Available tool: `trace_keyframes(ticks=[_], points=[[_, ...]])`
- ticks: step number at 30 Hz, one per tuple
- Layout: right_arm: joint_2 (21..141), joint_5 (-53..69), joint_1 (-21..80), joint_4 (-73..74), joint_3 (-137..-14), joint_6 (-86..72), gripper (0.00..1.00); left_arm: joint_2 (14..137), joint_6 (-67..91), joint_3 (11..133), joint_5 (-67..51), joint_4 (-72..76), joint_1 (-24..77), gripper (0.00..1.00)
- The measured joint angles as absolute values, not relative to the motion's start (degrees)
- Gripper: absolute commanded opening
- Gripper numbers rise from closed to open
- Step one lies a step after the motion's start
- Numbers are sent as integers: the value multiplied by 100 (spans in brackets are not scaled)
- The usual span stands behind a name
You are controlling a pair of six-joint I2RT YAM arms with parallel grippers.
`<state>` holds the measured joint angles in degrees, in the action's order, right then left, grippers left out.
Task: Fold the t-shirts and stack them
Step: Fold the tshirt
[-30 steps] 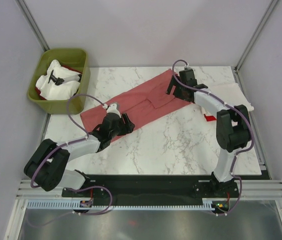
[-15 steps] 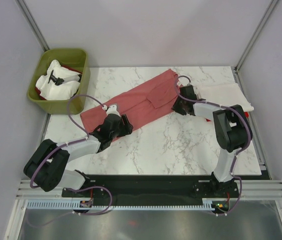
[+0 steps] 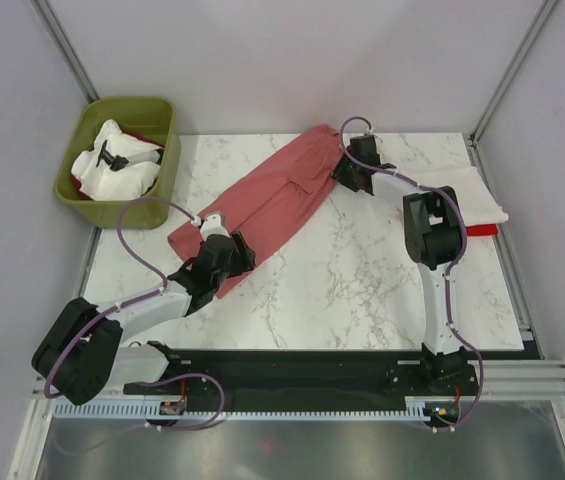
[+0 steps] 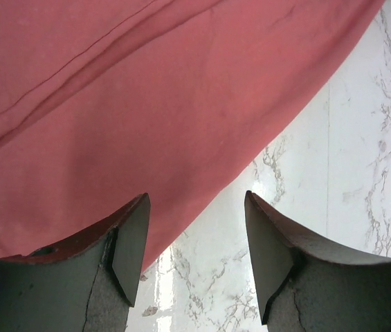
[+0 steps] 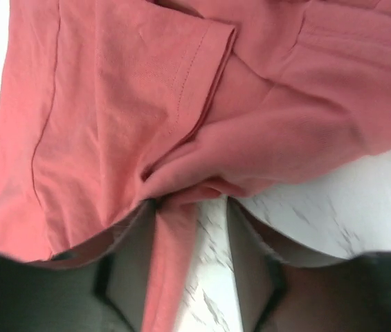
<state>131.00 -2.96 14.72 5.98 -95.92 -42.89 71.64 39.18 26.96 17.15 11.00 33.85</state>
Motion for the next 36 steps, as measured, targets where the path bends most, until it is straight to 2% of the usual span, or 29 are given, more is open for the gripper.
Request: trace_keyframes(ticks=[1,2,6,14,21,30,36], points=[[13262,-287,1472,683,-9894,-4257,60,7157,3916,2692,1723,1098,3385,65],[13316,-281,1472,727,-10016,-4224,71,7161,3916,2692,1734,1098,3385,65],[13082,-189,1500,851,-9789,-4128,82,7164,3916,2694,1737,1081,3385,65],[11336,40,1876,683,-7290,-4049,80,6897,3916,2563,1623,1155,3385,65],[10438,64,2998,263,-5957,-4287,75,5909,3964,1966,1496,1466,3385,64],[10315,-395,4742,-257,-5651,-5478,76,4289,4392,1232,2215,1474,3385,62],[10916,-648,5142,-556,-6160,-6077,73,3577,4770,1057,2768,1144,3385,63]])
